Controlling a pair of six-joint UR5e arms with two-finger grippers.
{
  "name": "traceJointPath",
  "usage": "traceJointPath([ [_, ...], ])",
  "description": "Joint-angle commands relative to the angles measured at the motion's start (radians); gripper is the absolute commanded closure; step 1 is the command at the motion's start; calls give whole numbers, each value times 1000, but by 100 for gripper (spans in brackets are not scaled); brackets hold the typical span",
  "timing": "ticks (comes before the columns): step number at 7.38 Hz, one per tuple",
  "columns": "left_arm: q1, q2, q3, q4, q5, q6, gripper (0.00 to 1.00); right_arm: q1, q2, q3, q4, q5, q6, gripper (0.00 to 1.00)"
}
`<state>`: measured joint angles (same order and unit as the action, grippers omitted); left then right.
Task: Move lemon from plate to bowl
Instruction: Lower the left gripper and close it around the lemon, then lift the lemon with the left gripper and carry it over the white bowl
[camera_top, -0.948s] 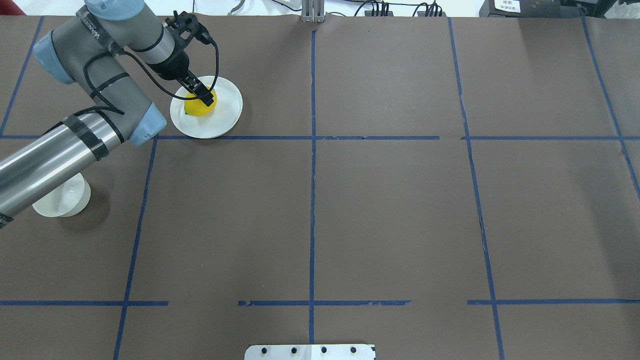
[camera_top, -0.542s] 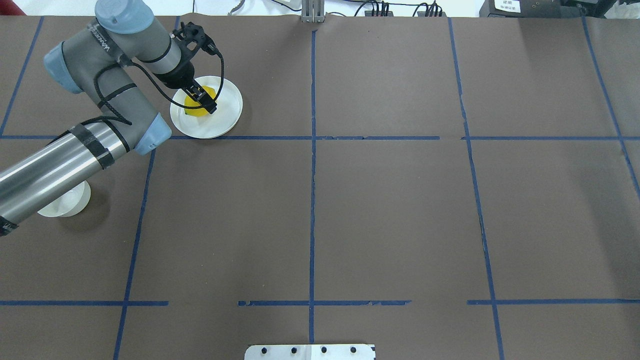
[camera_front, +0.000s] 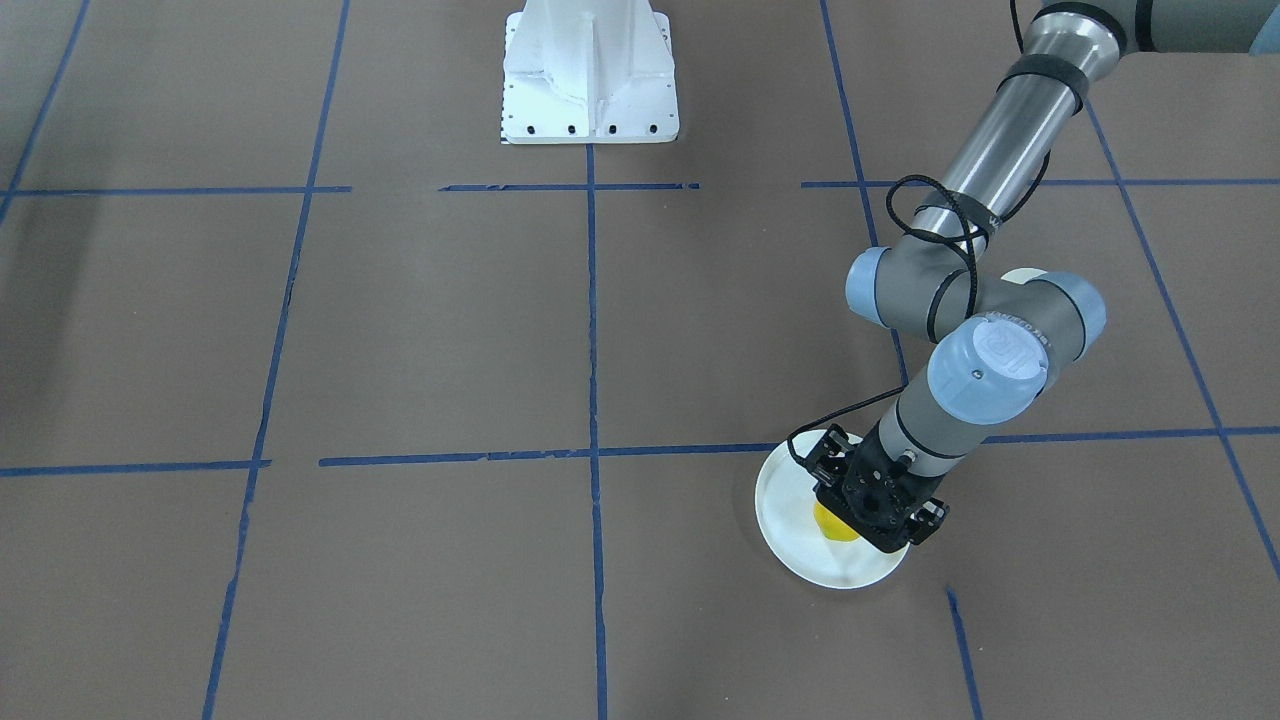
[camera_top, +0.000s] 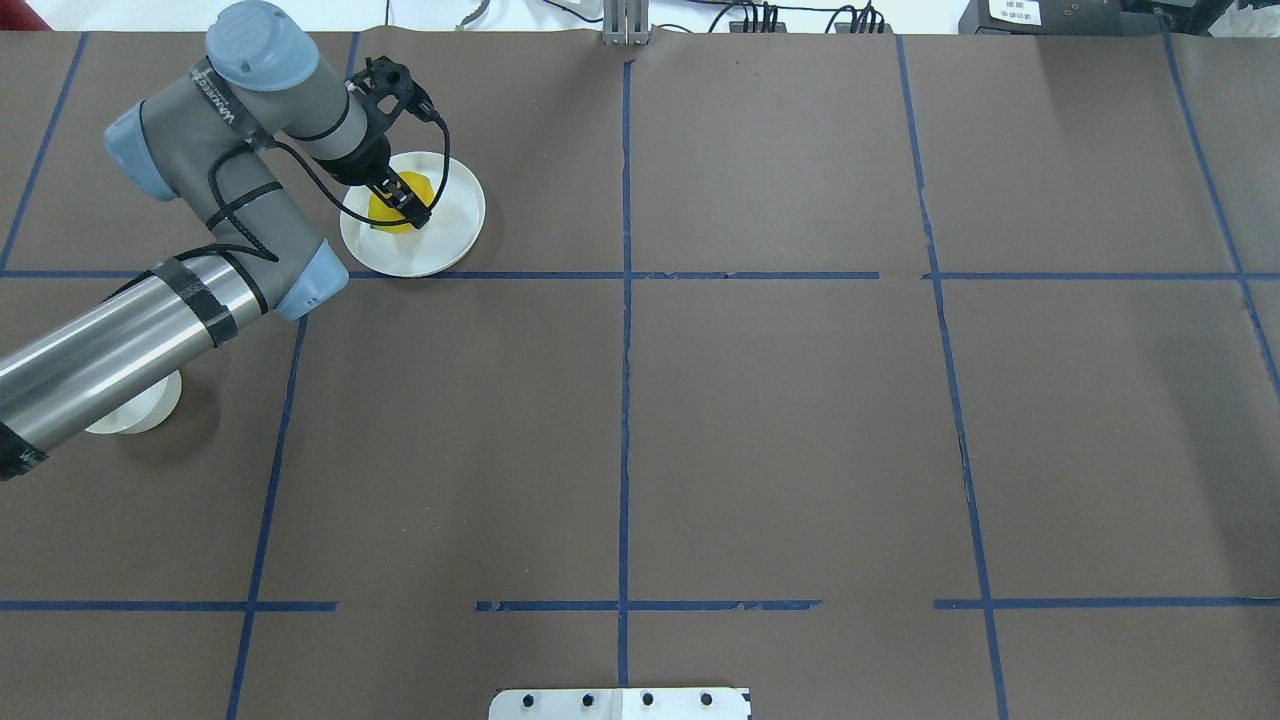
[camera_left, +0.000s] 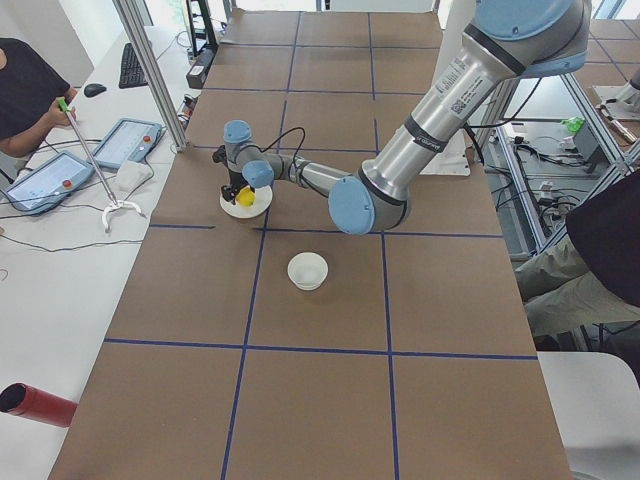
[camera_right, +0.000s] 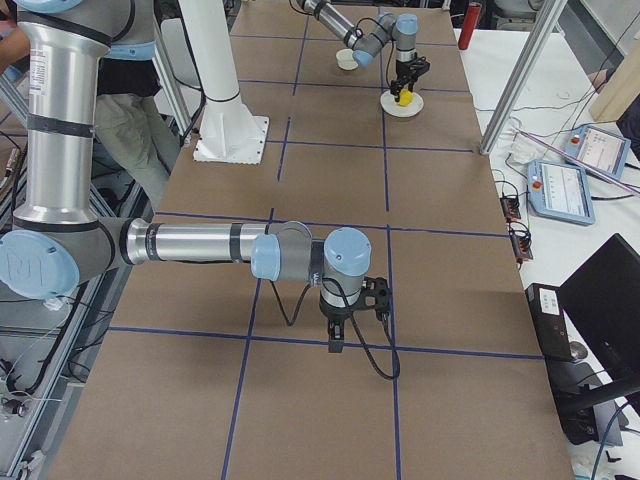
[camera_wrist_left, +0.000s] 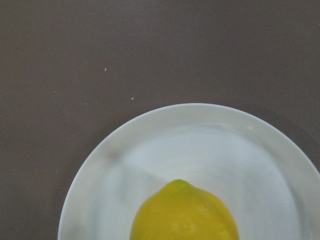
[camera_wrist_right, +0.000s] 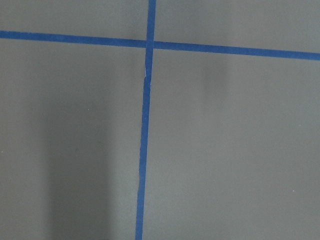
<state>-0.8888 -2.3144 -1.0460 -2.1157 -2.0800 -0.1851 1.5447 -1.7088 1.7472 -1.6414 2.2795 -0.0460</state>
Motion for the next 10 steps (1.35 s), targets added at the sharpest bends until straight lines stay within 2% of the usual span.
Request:
traceJointPath([
  [1, 1, 1, -2, -6, 3, -5, 56, 0, 0, 0, 0, 0, 0, 0],
  [2, -2, 3, -17, 5, -2, -5, 85, 0, 0, 0, 0, 0, 0, 0],
  [3, -33, 30, -111, 49, -2, -8, 100, 0, 0, 0, 0, 0, 0, 0],
  [5, -50, 236, -512, 332, 0, -64, 100, 0, 0, 0, 0, 0, 0, 0],
  [6, -52, 404, -678, 344, 3, -214, 100, 0, 0, 0, 0, 0, 0, 0],
  [7, -52, 567, -795, 341, 3, -253, 100, 0, 0, 0, 0, 0, 0, 0],
  [8, -52, 728, -862, 323, 3, -254, 100, 0, 0, 0, 0, 0, 0, 0],
  [10, -49, 851, -809, 136, 1, -406, 100, 0, 0, 0, 0, 0, 0, 0],
])
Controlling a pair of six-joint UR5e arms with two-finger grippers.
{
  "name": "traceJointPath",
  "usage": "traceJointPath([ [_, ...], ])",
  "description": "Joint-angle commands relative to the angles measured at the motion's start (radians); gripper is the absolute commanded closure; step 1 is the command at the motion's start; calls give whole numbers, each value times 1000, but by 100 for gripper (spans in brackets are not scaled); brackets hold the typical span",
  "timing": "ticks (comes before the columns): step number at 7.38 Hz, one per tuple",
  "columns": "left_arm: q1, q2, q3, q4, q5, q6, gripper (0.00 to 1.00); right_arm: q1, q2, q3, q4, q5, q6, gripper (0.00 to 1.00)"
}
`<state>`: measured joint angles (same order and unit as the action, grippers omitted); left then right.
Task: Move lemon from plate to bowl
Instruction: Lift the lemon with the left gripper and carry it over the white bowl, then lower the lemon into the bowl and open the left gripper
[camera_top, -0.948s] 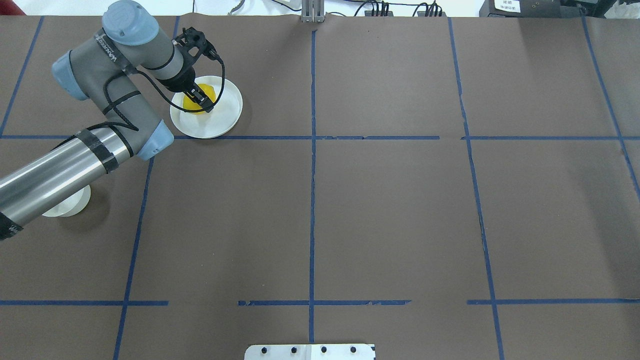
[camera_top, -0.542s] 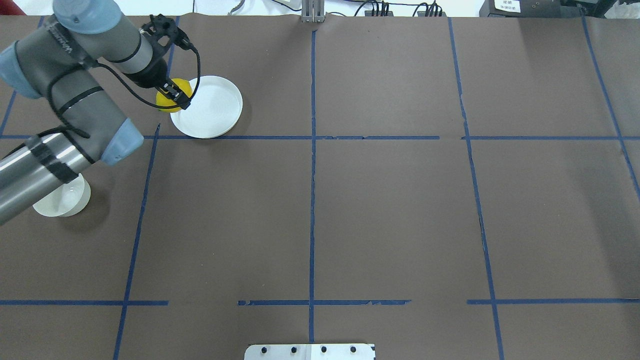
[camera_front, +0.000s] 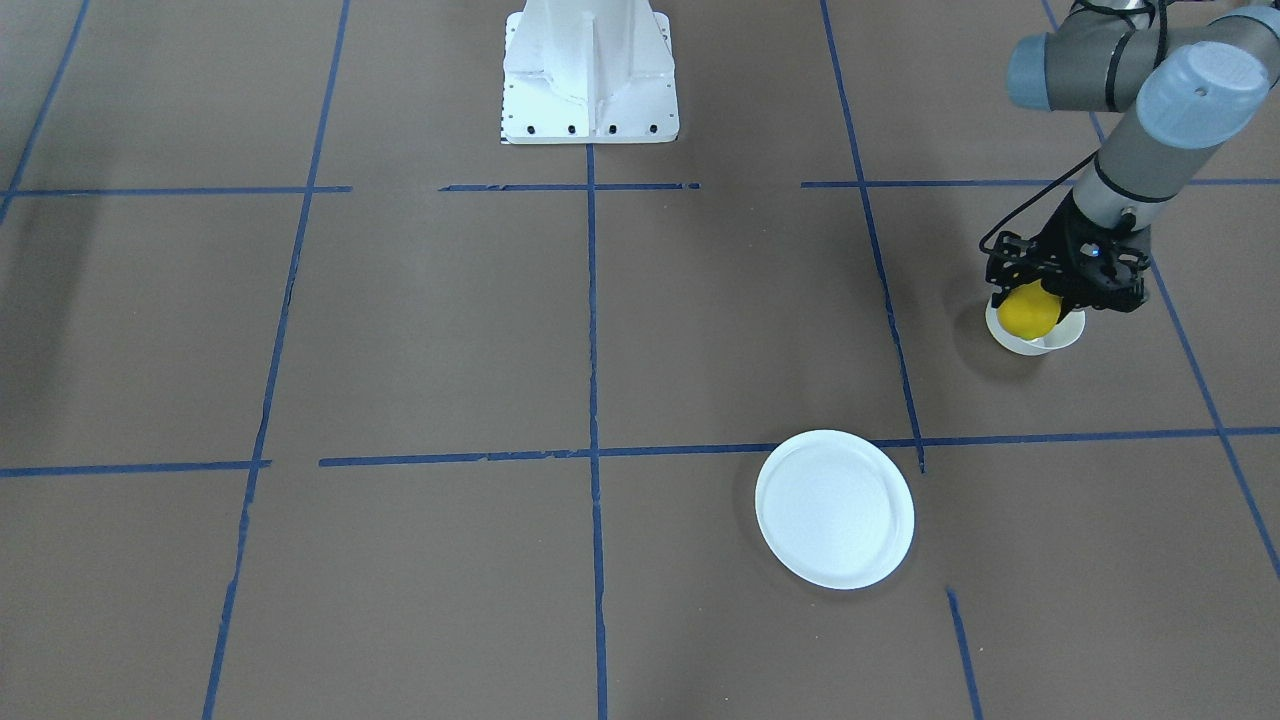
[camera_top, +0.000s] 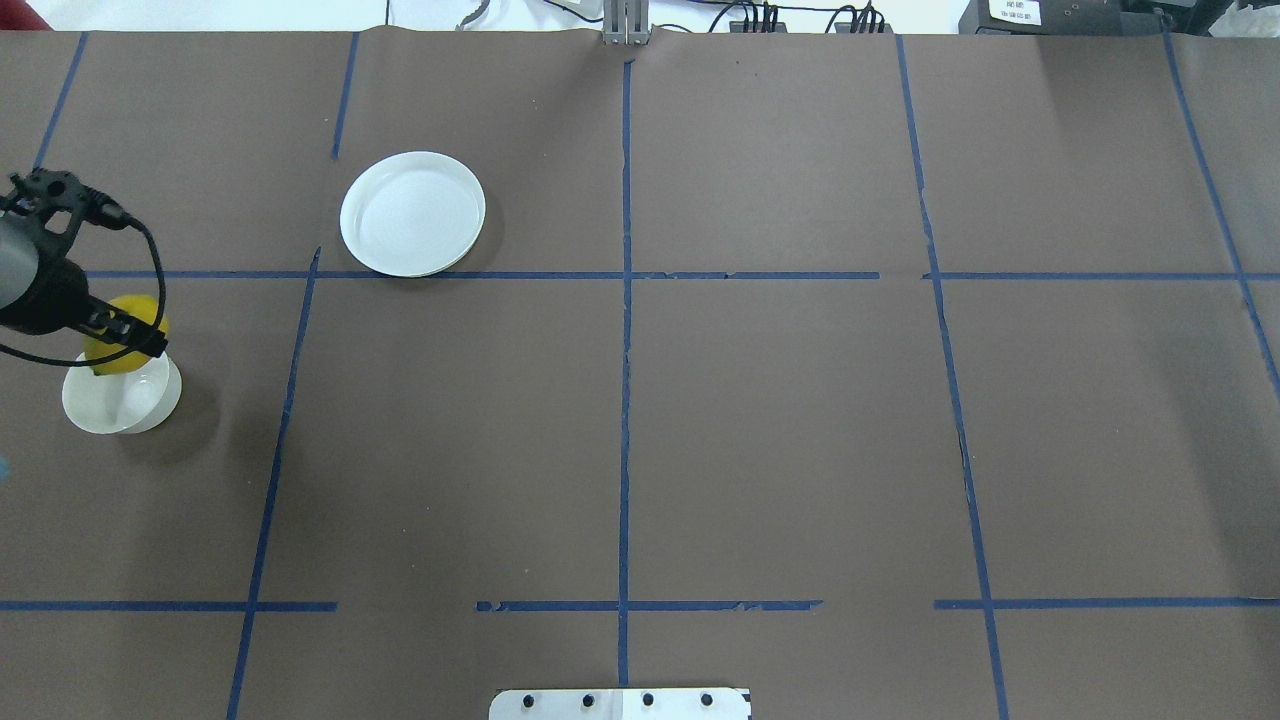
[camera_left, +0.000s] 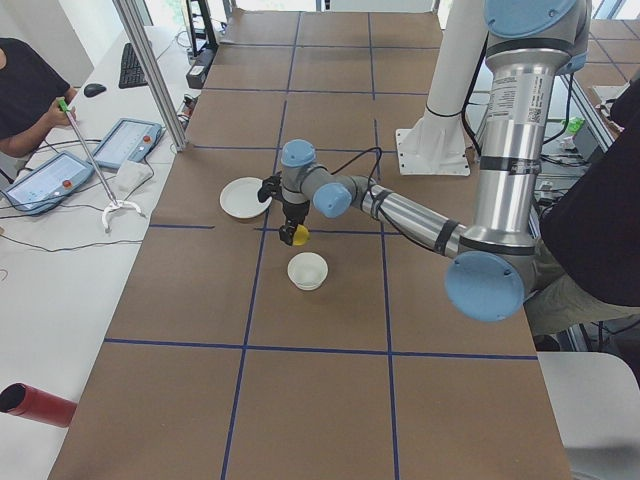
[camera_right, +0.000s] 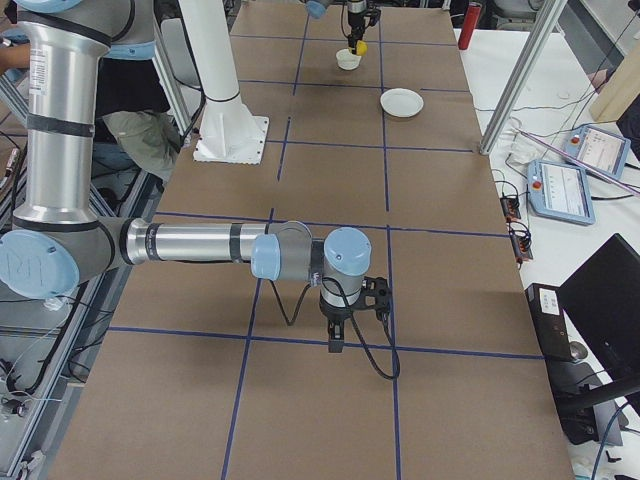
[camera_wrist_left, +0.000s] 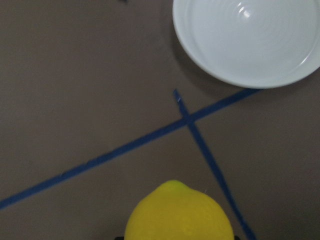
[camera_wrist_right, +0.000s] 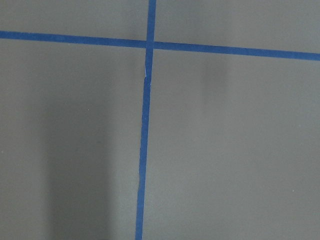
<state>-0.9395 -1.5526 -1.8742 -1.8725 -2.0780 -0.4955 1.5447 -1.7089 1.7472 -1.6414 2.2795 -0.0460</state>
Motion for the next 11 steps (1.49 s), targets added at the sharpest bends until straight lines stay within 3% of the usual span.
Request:
traceJointPath([
  [1, 7, 88, 58, -188, -2, -109, 100, 0, 0, 0, 0, 0, 0, 0],
  [5, 21, 85, 90, -194, -5, -107, 100, 0, 0, 0, 0, 0, 0, 0],
  [7, 27, 72, 105, -194, -5, -103, 85, 0, 0, 0, 0, 0, 0, 0],
  [10, 27, 58, 110, -192, -7, -97, 46, 0, 0, 0, 0, 0, 0, 0],
  [11, 27, 58, 118, -192, -7, -97, 39, 0, 0, 0, 0, 0, 0, 0],
])
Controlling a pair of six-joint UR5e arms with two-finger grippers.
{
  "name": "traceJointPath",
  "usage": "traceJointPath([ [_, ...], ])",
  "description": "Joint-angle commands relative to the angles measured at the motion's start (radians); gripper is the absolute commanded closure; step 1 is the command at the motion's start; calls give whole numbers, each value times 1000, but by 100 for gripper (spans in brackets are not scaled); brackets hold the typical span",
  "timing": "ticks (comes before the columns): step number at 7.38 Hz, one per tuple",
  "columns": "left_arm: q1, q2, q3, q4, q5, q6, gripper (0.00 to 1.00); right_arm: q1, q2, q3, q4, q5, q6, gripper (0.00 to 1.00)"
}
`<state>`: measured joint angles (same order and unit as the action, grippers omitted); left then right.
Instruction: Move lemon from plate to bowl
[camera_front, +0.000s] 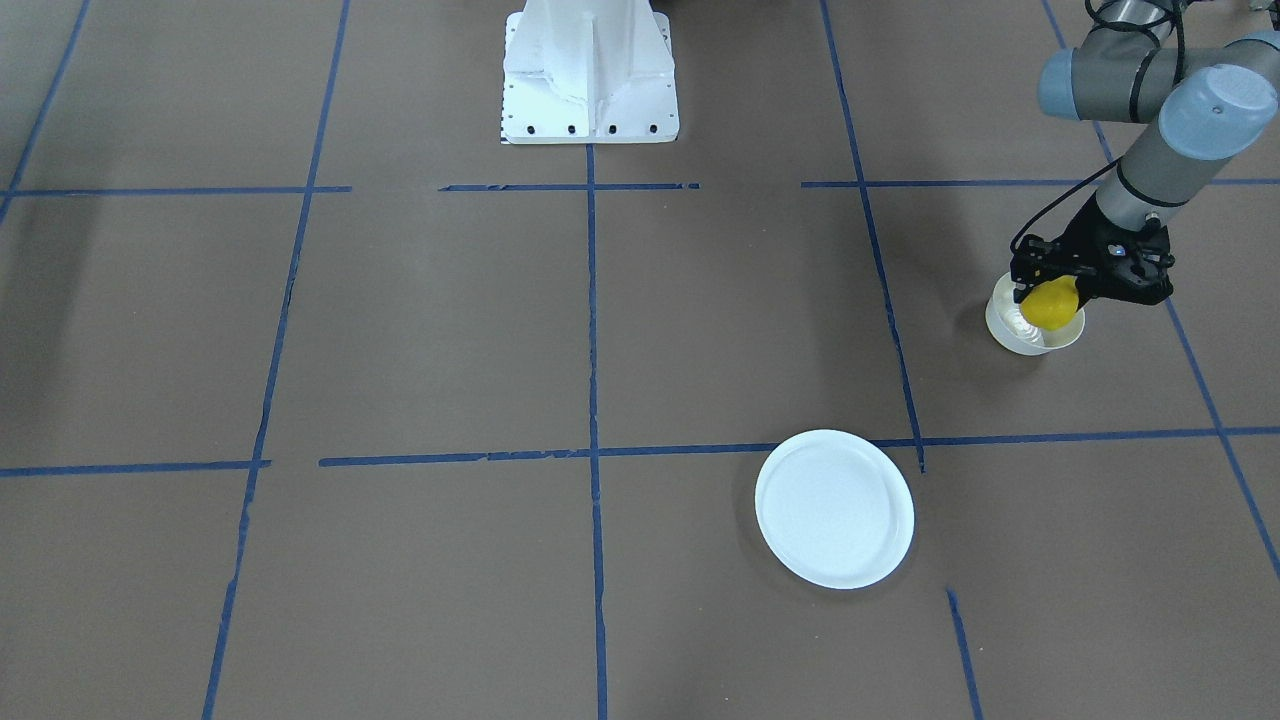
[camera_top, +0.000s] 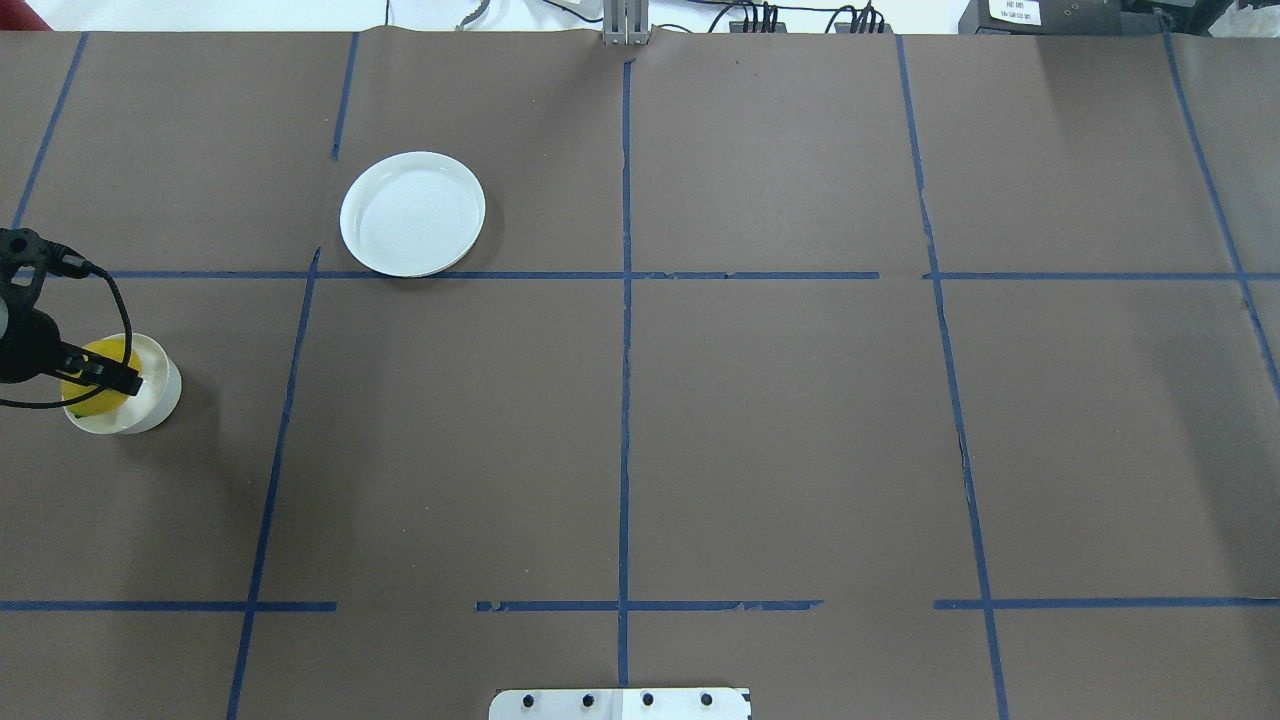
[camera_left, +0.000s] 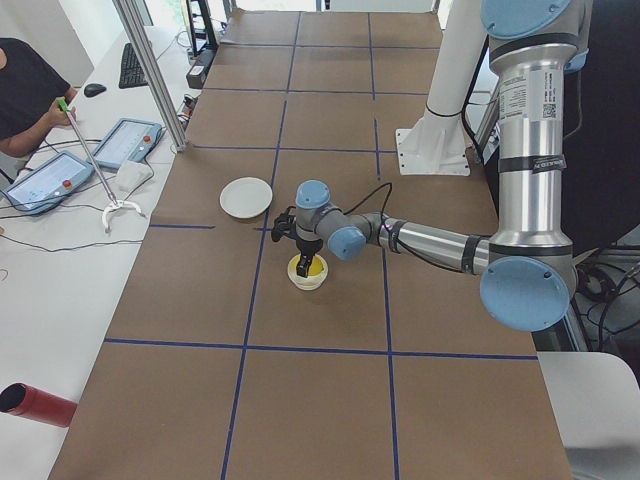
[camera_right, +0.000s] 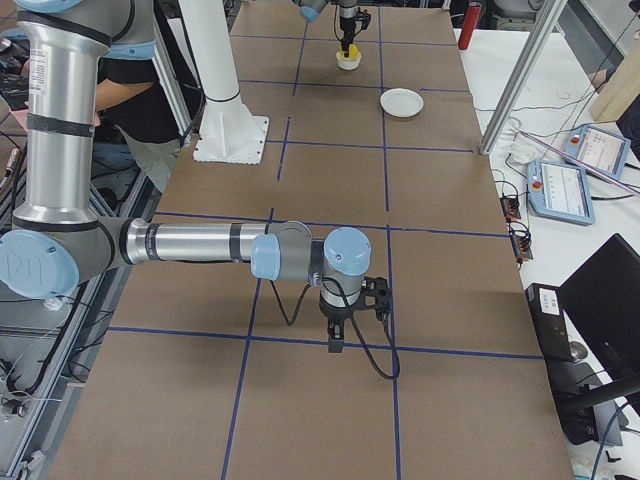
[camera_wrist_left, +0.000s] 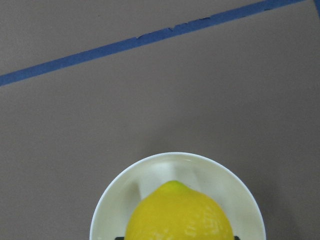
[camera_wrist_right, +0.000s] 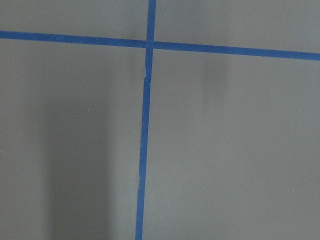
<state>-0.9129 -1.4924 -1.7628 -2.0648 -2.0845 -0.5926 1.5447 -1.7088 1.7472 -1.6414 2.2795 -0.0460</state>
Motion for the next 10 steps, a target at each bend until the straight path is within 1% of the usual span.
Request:
traceJointPath([
  [1, 0, -23, 35, -1, 0, 0, 6, 0, 0, 0, 0, 0, 0, 0],
  [2, 0, -31, 40, -3, -2, -1, 0, 0, 0, 0, 0, 0, 0, 0],
  [3, -3, -29, 25, -1, -29, -3, 0, 0, 0, 0, 0, 0, 0, 0],
  [4, -18, -11, -4, -3, -161, 0, 0, 0, 0, 0, 0, 0, 0, 0],
  [5, -96, 56, -89, -3, -208, 0, 0, 0, 0, 0, 0, 0, 0, 0],
  [6, -189, 114, -125, -3, -212, 0, 0, 0, 0, 0, 0, 0, 0, 0],
  [7, -318, 177, -116, -6, -212, 87, 0, 0, 0, 0, 0, 0, 0, 0],
  [8, -442, 216, -97, 15, -213, 258, 0, 0, 0, 0, 0, 0, 0, 0],
  [9, -575, 222, -36, 100, -276, 428, 0, 0, 0, 0, 0, 0, 0, 0],
  [10, -643, 221, -44, 246, -326, 573, 0, 0, 0, 0, 0, 0, 0, 0],
])
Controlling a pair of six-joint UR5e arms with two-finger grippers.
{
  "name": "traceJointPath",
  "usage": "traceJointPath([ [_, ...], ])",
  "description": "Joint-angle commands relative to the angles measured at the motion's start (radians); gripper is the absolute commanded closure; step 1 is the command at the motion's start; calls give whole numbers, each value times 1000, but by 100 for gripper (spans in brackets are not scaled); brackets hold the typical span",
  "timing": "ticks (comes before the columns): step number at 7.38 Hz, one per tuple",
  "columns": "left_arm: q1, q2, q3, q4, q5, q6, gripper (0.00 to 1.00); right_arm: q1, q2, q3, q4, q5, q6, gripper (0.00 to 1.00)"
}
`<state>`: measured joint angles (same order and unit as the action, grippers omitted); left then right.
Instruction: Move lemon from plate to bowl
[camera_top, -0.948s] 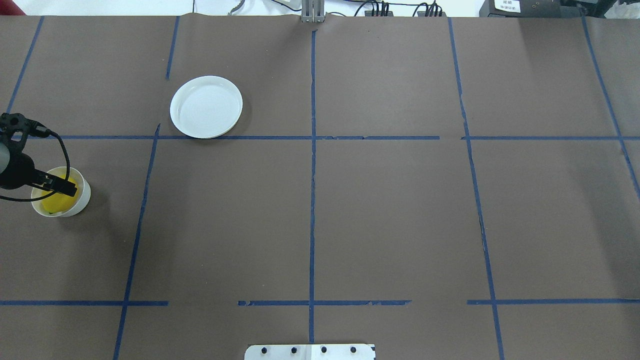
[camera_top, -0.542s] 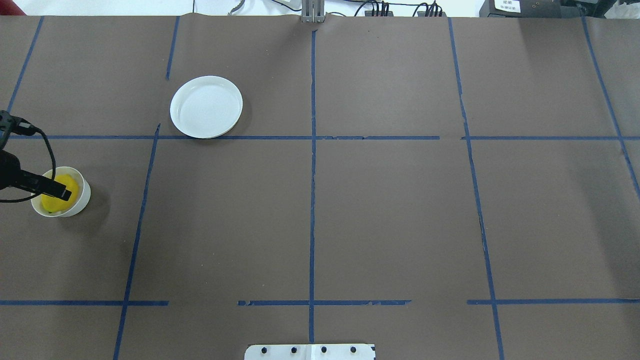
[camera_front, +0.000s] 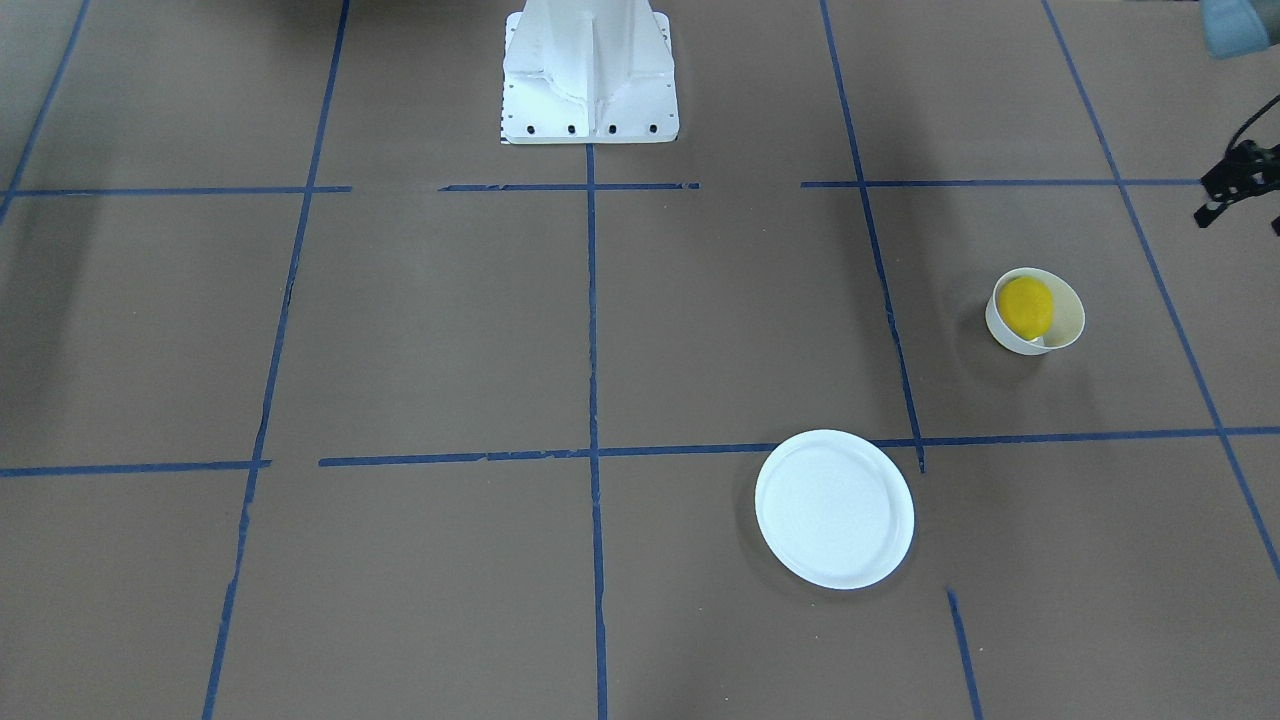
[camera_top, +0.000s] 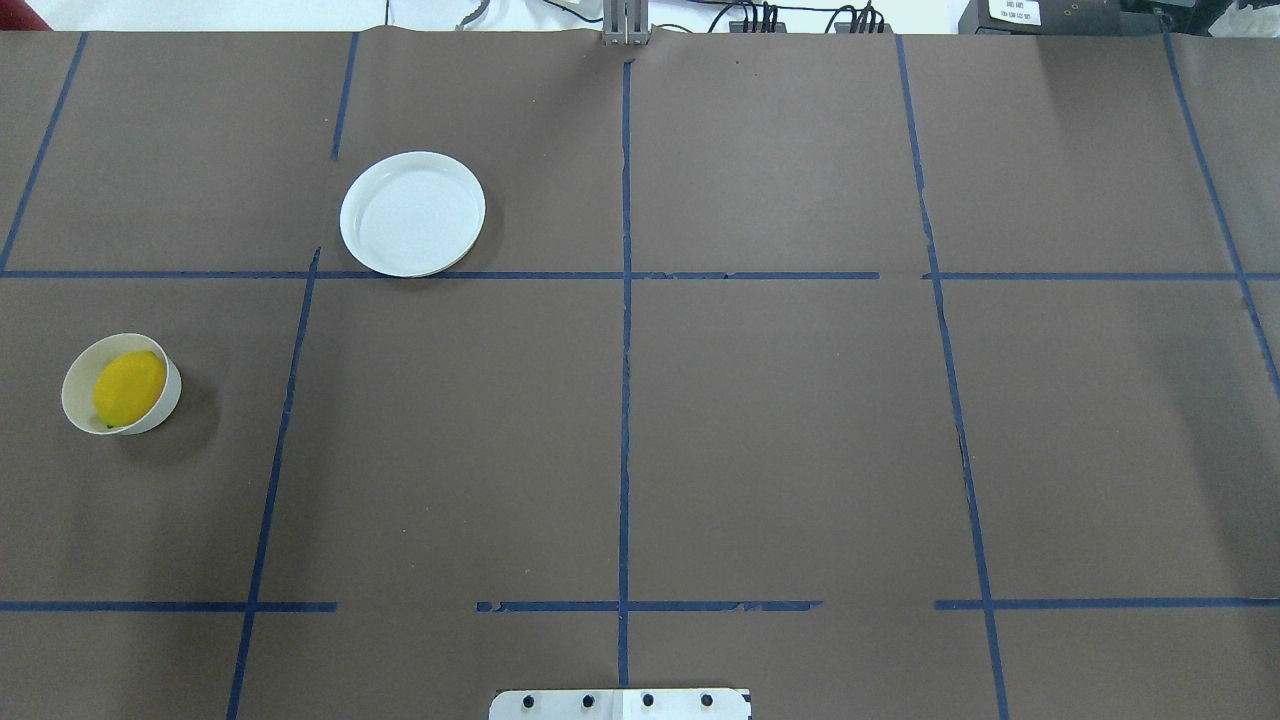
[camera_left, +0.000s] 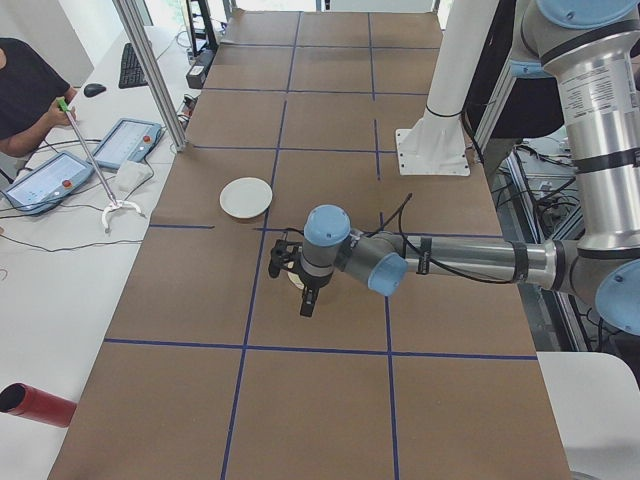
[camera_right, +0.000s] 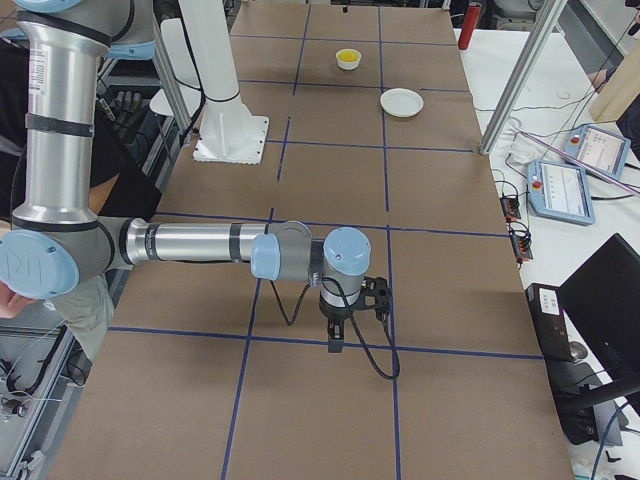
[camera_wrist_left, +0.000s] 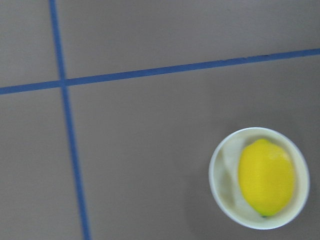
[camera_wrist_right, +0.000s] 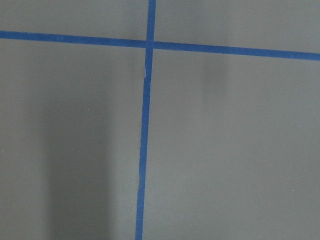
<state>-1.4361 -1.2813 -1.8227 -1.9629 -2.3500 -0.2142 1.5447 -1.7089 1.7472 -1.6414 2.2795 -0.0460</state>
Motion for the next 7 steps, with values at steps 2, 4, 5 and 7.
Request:
traceJointPath([
  [2, -167, -30, -44, 413, -46, 299, 0, 0, 0, 0, 0, 0, 0, 0],
  [4, -167, -16, -52, 403, -34, 323, 0, 0, 0, 0, 0, 0, 0, 0],
  [5, -167, -21, -61, 403, -35, 350, 0, 0, 0, 0, 0, 0, 0, 0],
  [7, -167, -29, -60, 404, -35, 358, 0, 0, 0, 0, 0, 0, 0, 0],
])
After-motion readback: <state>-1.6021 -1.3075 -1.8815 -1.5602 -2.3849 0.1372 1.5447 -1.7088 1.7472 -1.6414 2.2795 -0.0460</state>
